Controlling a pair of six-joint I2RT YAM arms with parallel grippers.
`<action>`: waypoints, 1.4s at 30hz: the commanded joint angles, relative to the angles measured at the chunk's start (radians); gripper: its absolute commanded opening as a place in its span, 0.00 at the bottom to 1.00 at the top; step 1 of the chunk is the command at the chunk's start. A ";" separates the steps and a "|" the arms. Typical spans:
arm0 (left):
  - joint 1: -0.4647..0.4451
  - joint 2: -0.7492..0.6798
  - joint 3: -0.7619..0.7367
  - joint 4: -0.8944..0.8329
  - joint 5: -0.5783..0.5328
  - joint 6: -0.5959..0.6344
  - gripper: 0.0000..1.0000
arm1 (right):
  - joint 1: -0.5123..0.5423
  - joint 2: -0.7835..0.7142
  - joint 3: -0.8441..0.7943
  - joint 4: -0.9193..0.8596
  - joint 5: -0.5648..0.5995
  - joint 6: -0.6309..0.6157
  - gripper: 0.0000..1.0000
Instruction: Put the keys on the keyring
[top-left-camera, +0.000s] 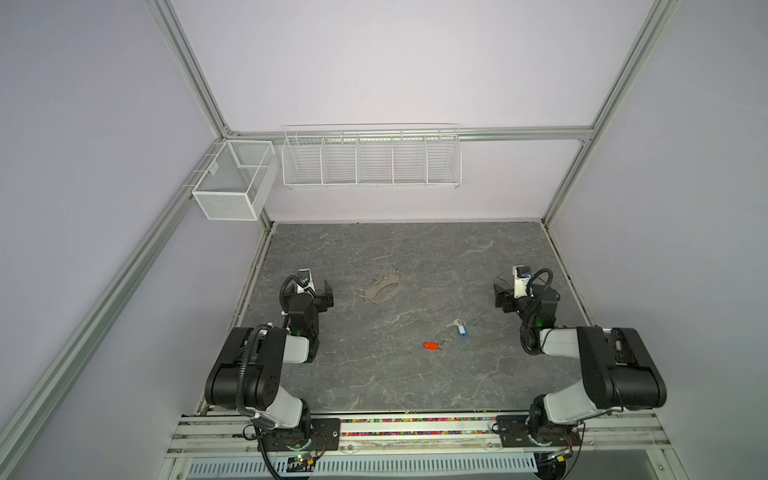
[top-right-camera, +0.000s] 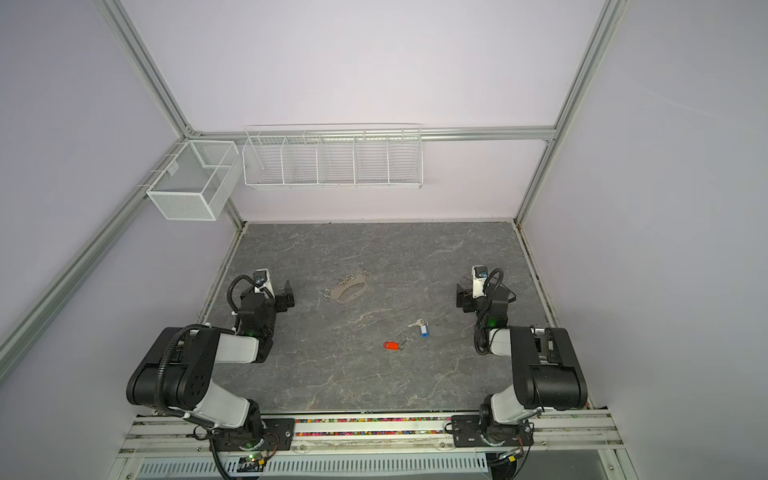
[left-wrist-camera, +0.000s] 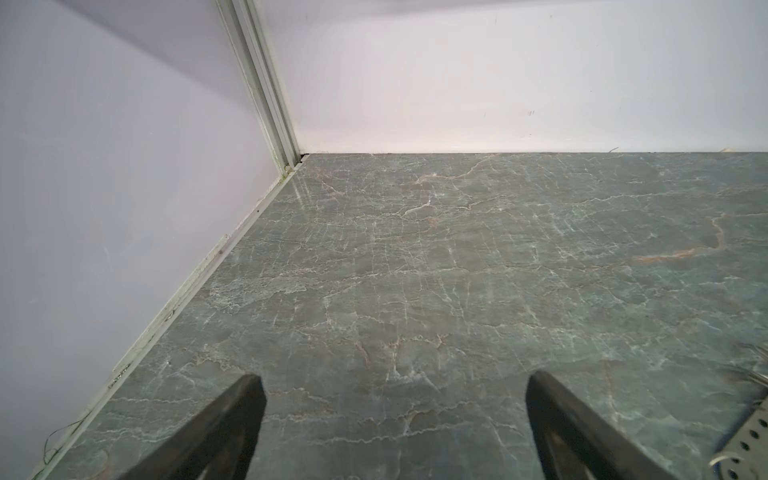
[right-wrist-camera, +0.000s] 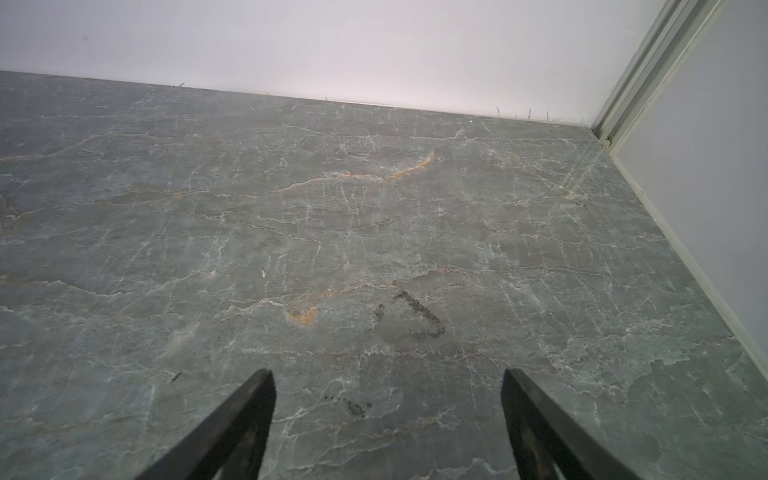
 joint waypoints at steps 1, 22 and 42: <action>0.007 -0.007 0.021 0.000 -0.002 -0.011 0.99 | -0.003 0.000 -0.006 0.022 -0.003 0.017 0.88; 0.051 -0.011 0.062 -0.086 0.076 -0.041 0.99 | -0.003 0.001 -0.011 0.031 0.035 0.030 0.93; -0.198 -0.405 0.377 -0.920 0.139 -0.107 0.84 | 0.357 -0.484 0.233 -0.702 0.305 0.113 0.85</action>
